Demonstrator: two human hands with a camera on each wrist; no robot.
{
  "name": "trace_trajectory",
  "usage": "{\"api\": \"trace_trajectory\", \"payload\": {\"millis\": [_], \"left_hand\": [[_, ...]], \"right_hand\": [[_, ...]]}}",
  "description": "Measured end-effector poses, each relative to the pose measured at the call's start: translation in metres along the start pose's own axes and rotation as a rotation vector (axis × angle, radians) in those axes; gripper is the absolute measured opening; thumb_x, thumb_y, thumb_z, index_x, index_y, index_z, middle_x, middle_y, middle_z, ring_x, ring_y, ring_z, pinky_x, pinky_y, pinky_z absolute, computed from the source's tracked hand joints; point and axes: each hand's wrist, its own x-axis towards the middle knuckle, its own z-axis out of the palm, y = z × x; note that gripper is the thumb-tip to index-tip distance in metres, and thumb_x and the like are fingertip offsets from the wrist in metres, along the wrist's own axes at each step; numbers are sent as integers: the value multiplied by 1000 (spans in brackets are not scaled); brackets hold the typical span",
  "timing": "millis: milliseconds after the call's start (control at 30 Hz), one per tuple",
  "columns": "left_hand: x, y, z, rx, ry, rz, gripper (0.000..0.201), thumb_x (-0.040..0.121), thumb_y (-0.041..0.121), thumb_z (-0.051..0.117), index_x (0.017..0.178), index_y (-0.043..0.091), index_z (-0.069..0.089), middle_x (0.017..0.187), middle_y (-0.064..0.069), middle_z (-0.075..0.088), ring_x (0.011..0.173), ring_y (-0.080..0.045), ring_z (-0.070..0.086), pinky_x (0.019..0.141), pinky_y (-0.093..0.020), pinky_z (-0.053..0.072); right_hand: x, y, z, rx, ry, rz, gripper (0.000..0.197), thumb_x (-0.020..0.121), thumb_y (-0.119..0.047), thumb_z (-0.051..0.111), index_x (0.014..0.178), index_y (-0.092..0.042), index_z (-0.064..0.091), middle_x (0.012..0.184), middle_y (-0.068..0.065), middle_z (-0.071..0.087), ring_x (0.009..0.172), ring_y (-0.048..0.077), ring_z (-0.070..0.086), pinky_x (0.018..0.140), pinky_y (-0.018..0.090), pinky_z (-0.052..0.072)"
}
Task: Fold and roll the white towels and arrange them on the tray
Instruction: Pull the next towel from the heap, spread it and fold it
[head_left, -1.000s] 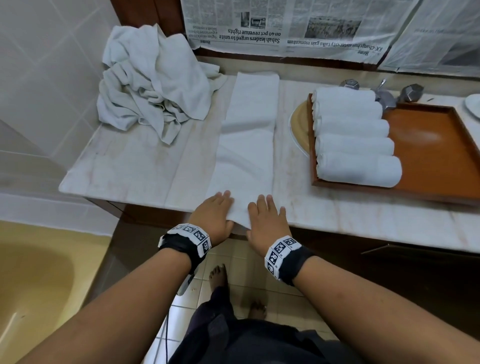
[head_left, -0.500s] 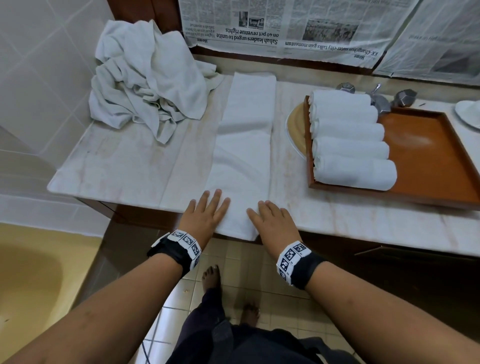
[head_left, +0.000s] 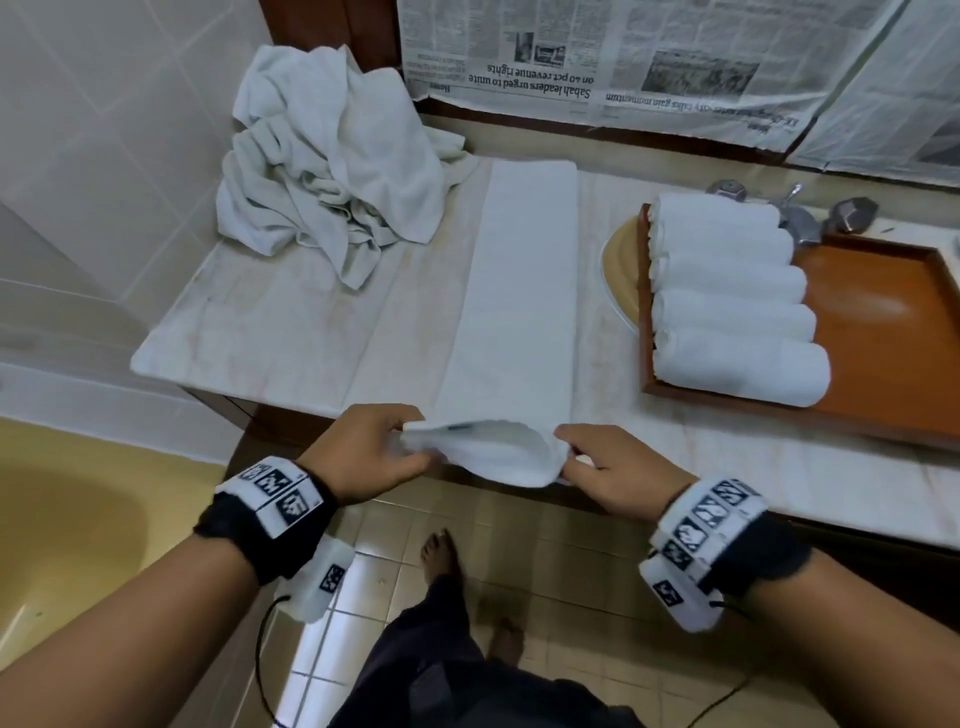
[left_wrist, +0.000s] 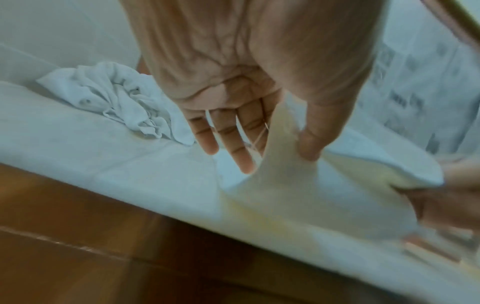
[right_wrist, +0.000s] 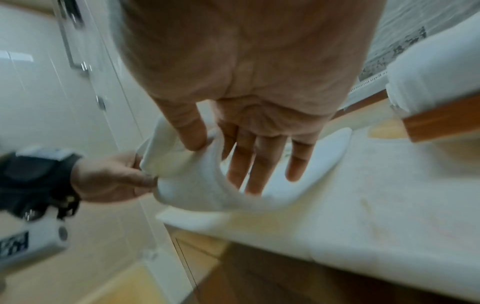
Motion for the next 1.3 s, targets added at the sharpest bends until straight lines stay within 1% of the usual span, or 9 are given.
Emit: {"api": "trace_trajectory", "payload": {"millis": [100, 233, 300, 400, 567, 767, 933, 1067, 1300], "left_hand": [[-5, 22, -21, -268, -96, -29, 22, 85, 32, 75, 106, 26, 72, 102, 18, 74, 98, 3, 67, 85, -17, 52], [27, 46, -47, -590, -53, 23, 35, 84, 30, 67, 118, 20, 67, 113, 9, 73, 105, -7, 68, 86, -20, 53], [63, 50, -52, -733, 51, -6, 38, 86, 31, 66, 121, 15, 66, 115, 0, 72, 107, -16, 69, 89, -29, 55], [126, 42, -45, -909, 8, -164, 43, 83, 35, 69, 118, 12, 61, 111, -7, 73, 100, -23, 71, 83, -41, 58], [200, -6, -10, -389, -296, -248, 22, 86, 40, 73, 96, 24, 62, 104, 0, 72, 93, -17, 68, 87, -33, 53], [229, -22, -3, -352, -271, -241, 32, 90, 24, 70, 118, 16, 56, 112, 0, 70, 98, -16, 69, 91, -36, 55], [262, -13, -25, -763, -32, -206, 42, 84, 38, 73, 121, 30, 55, 113, -1, 71, 101, -18, 70, 86, -42, 57], [285, -22, -26, -565, -200, -274, 53, 85, 44, 72, 130, 21, 56, 120, 2, 69, 106, -18, 68, 94, -45, 55], [295, -35, -13, -393, -184, -295, 48, 91, 31, 66, 134, 18, 49, 127, 2, 63, 111, -17, 64, 99, -40, 51]], "right_hand": [[3, -18, -28, 194, -82, 44, 36, 95, -40, 49, 102, -10, 67, 100, 0, 71, 95, 17, 64, 87, 37, 50], [24, -38, -70, 681, -24, 111, 16, 97, -22, 57, 90, -17, 70, 80, -8, 73, 76, 6, 66, 68, 21, 49], [50, -36, -86, 819, 197, 182, 26, 103, -25, 50, 90, -16, 70, 86, -2, 74, 82, 14, 70, 74, 28, 54], [105, -4, -89, 637, 418, 352, 55, 92, -65, 44, 101, -17, 68, 104, 5, 72, 99, 27, 69, 89, 48, 56], [159, 48, -57, 151, 122, 744, 61, 96, -49, 54, 139, -7, 45, 140, 13, 53, 126, 33, 52, 102, 36, 44], [171, 55, -62, 63, 81, 739, 39, 98, -33, 51, 126, -6, 53, 131, 13, 57, 118, 30, 54, 90, 30, 40], [184, 45, -100, 385, 550, 573, 26, 95, -39, 52, 108, -17, 59, 103, 1, 68, 96, 23, 64, 91, 41, 51], [203, 49, -93, 257, 305, 728, 58, 99, -41, 52, 148, -14, 37, 143, 8, 51, 129, 29, 51, 106, 36, 40], [218, 66, -81, 193, 286, 786, 51, 99, -35, 50, 145, -14, 38, 134, 9, 56, 116, 27, 57, 89, 31, 43]]}}
